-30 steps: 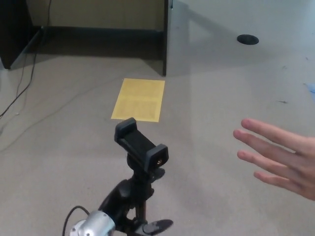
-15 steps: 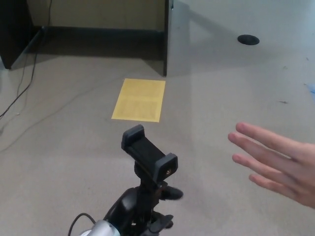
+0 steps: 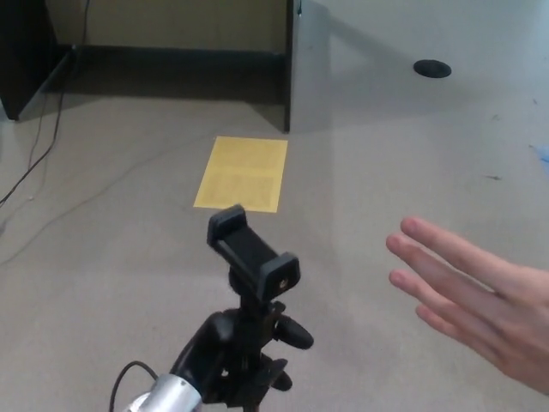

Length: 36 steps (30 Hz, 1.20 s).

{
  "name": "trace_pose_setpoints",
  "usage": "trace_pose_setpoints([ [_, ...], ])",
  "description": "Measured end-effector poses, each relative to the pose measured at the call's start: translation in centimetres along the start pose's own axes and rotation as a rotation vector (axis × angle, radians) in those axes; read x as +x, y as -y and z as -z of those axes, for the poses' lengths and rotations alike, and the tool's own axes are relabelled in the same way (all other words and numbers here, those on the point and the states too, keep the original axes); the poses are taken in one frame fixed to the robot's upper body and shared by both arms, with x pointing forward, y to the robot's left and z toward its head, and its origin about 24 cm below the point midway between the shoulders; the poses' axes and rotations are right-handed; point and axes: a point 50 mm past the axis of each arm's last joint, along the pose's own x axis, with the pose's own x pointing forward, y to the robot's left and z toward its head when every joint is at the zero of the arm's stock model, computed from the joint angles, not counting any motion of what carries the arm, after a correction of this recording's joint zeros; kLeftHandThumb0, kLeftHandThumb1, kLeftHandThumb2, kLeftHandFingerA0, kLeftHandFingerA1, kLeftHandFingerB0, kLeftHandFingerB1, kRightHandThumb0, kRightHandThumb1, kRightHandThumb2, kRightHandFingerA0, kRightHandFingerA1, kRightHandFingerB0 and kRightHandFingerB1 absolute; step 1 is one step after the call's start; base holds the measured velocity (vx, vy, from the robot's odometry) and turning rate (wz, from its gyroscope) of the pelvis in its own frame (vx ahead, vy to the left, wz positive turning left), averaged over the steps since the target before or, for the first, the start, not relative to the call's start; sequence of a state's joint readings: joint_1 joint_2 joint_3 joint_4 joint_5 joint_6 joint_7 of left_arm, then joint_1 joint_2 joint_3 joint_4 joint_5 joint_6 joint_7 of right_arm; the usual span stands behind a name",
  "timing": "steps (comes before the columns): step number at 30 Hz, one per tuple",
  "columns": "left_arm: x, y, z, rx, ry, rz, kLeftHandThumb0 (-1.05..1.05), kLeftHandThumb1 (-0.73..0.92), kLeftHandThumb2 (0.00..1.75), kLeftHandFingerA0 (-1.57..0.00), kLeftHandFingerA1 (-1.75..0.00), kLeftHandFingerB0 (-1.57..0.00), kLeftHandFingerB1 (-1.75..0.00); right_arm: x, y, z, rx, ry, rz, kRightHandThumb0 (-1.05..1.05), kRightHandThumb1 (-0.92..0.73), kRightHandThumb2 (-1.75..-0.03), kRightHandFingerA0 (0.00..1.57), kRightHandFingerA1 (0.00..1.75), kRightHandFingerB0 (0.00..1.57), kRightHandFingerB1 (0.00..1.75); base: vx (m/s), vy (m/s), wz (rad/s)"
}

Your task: There is a tripod standing in front of the robot and the robot extends its left arm to grab it. It lifts the tripod and passes it to a person.

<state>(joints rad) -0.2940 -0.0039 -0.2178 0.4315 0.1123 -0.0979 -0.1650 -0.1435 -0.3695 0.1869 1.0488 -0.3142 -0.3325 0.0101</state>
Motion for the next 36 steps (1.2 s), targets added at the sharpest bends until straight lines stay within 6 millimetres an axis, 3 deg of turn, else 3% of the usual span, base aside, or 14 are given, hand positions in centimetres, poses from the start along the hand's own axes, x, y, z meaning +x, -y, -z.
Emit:
trace_pose_setpoints([
  [1,0.0,-0.2,-0.4,-0.014,0.014,-0.009,0.06,0.86,0.71,-0.87,-1.03,-0.72,-1.01,0.0,0.1,0.0,-0.004,-0.001,0.000,-0.42,-0.70,-0.61,0.73,0.44,0.52,0.37,0.00,0.000,0.00],
  [2,0.1,-0.4,-0.8,-0.023,0.032,-0.018,-0.14,0.90,0.72,-0.84,-1.12,-0.66,-1.13,0.0,0.1,0.0,-0.007,-0.002,0.000,-0.42,-0.70,-0.61,0.73,0.43,0.53,0.37,0.00,0.000,0.00],
  [3,0.1,-0.6,-1.1,-0.027,0.045,-0.025,-0.14,0.90,0.72,-0.84,-1.12,-0.66,-1.13,0.0,0.2,0.1,-0.009,-0.003,0.000,-0.42,-0.70,-0.61,0.73,0.43,0.53,0.37,0.00,0.000,0.00],
  [4,0.1,-0.8,-1.5,-0.030,0.063,-0.033,0.03,0.85,0.74,-0.90,-1.06,-0.73,-1.04,0.0,0.2,0.1,-0.012,-0.004,0.000,-0.41,-0.70,-0.62,0.71,0.44,0.52,0.37,0.00,0.000,0.00],
  [7,0.1,-1.5,-3.4,-0.037,0.135,-0.053,0.01,0.86,0.71,-0.95,-1.03,-0.75,-1.00,0.0,0.2,0.1,-0.014,-0.007,-0.004,-0.40,-0.71,-0.61,0.69,0.43,0.52,0.38,0.00,0.000,0.00],
  [15,0.3,-3.7,-10.7,-0.040,0.383,-0.081,-0.06,0.81,0.73,-0.99,-1.07,-0.80,-0.96,0.0,0.0,0.3,-0.021,-0.027,-0.035,-0.41,-0.71,-0.62,0.68,0.43,0.51,0.37,0.00,0.000,0.00],
  [17,0.4,-3.9,-12.5,-0.047,0.434,-0.075,-0.12,0.78,0.80,-1.06,-1.03,-0.82,-0.96,0.0,-0.1,0.3,-0.023,-0.030,-0.043,-0.41,-0.71,-0.62,0.67,0.42,0.51,0.37,0.00,0.000,0.00],
  [18,0.4,-4.1,-13.5,-0.048,0.466,-0.071,-0.12,0.80,0.71,-1.08,-1.00,-0.82,-0.94,0.0,-0.1,0.3,-0.025,-0.030,-0.047,-0.42,-0.71,-0.62,0.65,0.42,0.50,0.37,0.00,0.000,0.00],
  [23,0.2,-4.5,-18.8,-0.035,0.598,-0.040,-0.15,0.78,0.70,-1.08,-0.99,-0.85,-0.89,0.0,-0.2,0.3,-0.029,-0.031,-0.059,-0.41,-0.72,-0.62,0.67,0.43,0.49,0.37,0.00,0.000,0.00],
  [30,-0.2,-4.3,-25.2,-0.019,0.724,0.015,-0.14,0.77,0.69,-1.08,-1.01,-0.86,-0.87,0.0,-0.2,0.4,-0.026,-0.042,-0.075,-0.41,-0.70,-0.62,0.63,0.42,0.48,0.37,0.00,0.000,0.00],
  [36,-1.6,-2.2,-29.9,-0.017,0.828,0.103,-0.15,0.77,0.67,-1.08,-1.02,-0.86,-0.87,0.1,-0.2,0.2,-0.030,-0.042,-0.083,-0.41,-0.70,-0.62,0.64,0.42,0.47,0.37,0.00,0.000,0.00],
])
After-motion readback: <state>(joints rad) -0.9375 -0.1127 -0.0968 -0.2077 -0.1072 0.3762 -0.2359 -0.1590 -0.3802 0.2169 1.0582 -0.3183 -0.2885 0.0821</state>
